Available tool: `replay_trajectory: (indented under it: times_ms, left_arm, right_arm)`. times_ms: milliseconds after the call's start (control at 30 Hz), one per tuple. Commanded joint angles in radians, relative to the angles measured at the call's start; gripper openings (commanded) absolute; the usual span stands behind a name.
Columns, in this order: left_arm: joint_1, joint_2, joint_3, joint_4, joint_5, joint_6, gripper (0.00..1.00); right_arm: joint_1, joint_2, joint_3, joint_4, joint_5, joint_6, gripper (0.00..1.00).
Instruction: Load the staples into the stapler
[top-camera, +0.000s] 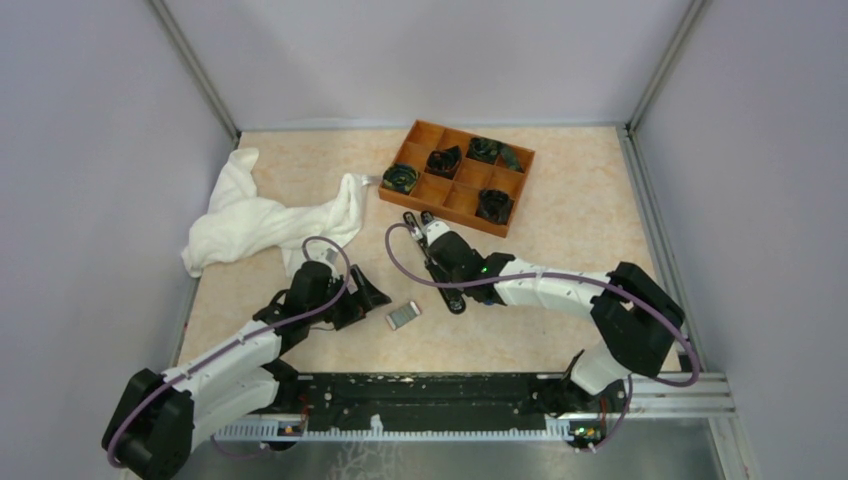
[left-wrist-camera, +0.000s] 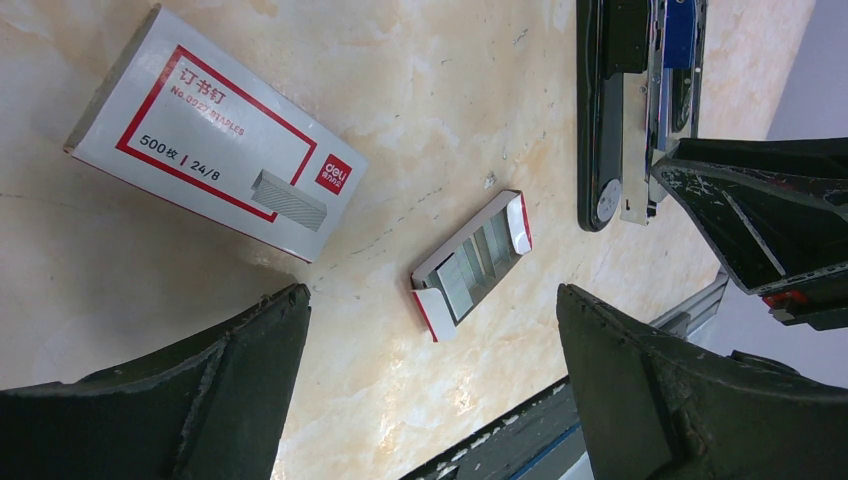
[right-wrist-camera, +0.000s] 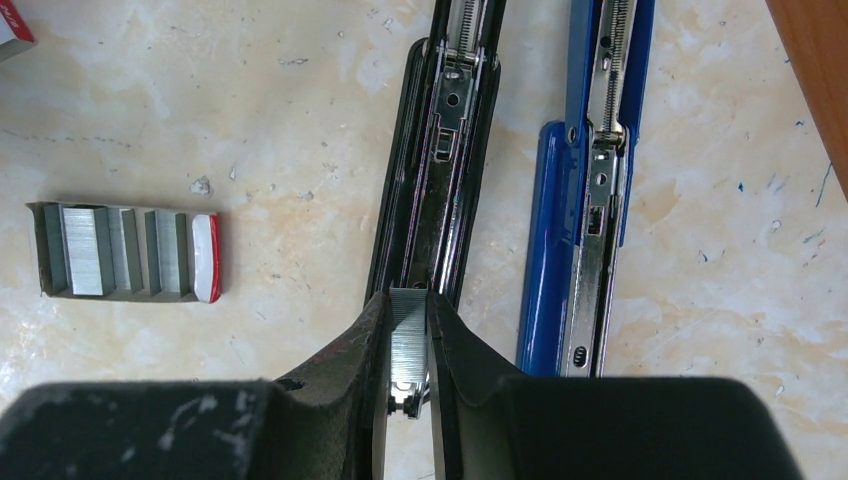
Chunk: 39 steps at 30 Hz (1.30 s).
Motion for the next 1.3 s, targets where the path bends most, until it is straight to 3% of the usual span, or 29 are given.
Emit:
replay_trajectory:
  times_ms: [0, 867, 1267]
  left_arm:
    - [-0.003, 0.011, 0.015, -0.019, -0.007, 0.014, 0.99]
    - [-0.004, 0.022, 0.009, -0.004, 0.01, 0.004, 0.99]
    - [-0.004, 0.024, 0.009, -0.001, 0.016, 0.007, 0.99]
  right_arm:
    - [-0.01, 0.004, -0.002, 0.035, 0.011, -0.004, 0.16]
    - [-0.009, -0.104, -0.106, 0.138, 0.119, 0.115, 0.16]
    - [-0.01, -0.075, -0.106, 0.132, 0.045, 0.07, 0.2]
